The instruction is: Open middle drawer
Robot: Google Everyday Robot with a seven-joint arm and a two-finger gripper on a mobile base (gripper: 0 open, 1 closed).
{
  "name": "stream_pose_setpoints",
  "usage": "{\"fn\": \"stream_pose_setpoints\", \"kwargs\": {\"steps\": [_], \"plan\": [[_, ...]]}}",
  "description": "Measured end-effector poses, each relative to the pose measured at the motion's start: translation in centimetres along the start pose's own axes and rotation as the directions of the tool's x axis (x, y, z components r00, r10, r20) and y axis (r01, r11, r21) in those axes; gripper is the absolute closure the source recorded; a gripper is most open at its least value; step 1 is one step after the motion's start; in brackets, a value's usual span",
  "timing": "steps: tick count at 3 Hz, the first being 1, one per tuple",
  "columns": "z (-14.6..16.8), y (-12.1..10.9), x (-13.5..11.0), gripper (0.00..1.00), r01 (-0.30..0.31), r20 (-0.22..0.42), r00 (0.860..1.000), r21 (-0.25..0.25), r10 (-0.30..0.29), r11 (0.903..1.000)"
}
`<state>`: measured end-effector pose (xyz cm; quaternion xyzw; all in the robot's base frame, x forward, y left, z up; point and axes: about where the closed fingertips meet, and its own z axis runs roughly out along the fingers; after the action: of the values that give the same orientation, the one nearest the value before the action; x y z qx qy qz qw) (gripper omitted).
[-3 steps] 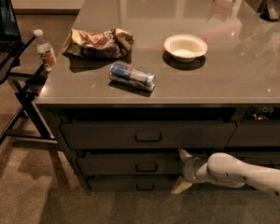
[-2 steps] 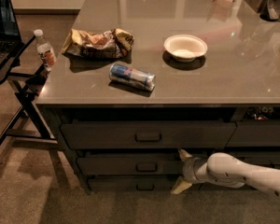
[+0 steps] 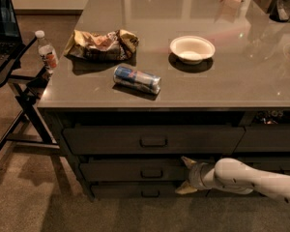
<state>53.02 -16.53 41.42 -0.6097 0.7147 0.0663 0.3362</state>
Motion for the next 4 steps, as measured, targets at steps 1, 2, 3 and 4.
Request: {"fn": "stream_pose_setpoints", "kwargs": {"steps": [1,2,3,4], "plan": [[0.0,0.0,0.0,0.49,0.0,0.0,1.0,0.0,0.0,1.0],[0.0,0.0,0.0,0.72,0.0,0.0,1.0,0.0,0.0,1.0],[-0.03,-0.01,-0.02,0.95,0.0,0.0,1.0,0.0,0.0,1.0],[-0.52,-0.21,-0.35,1.0,0.0,0.0,1.0,0.0,0.0,1.0]]}}
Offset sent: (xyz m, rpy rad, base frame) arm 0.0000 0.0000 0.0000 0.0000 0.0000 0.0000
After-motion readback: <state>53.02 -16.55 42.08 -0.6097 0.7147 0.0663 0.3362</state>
